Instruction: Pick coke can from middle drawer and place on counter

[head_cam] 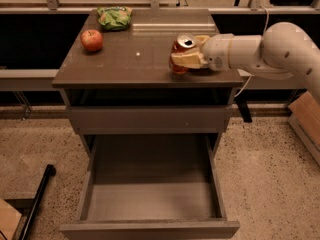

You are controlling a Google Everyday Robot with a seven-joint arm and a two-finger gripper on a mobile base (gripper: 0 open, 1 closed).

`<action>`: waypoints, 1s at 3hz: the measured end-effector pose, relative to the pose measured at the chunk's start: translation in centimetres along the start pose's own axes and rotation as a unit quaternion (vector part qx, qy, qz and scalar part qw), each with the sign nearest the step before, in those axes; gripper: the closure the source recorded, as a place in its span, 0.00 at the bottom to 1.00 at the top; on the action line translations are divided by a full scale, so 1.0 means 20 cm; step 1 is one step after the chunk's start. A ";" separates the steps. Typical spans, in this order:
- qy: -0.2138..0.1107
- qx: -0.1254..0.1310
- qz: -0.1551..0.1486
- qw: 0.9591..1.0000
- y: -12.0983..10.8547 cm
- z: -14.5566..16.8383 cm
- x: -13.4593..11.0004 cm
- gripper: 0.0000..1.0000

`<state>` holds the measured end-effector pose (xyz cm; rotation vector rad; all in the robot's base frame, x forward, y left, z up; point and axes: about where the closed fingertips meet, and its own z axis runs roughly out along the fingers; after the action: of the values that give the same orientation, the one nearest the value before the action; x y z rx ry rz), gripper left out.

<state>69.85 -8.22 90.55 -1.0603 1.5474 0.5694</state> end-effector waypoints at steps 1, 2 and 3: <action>0.008 -0.021 0.002 1.000 -0.06 0.17 0.00 1.00; 0.014 -0.043 -0.003 0.999 -0.09 0.31 -0.02 1.00; 0.022 -0.068 -0.005 0.997 -0.11 0.44 -0.03 0.85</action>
Offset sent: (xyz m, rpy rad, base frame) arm 0.0745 0.0646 -0.0083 -0.0519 0.0476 0.1260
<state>76.28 -2.00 89.26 -1.1910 1.5574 0.6556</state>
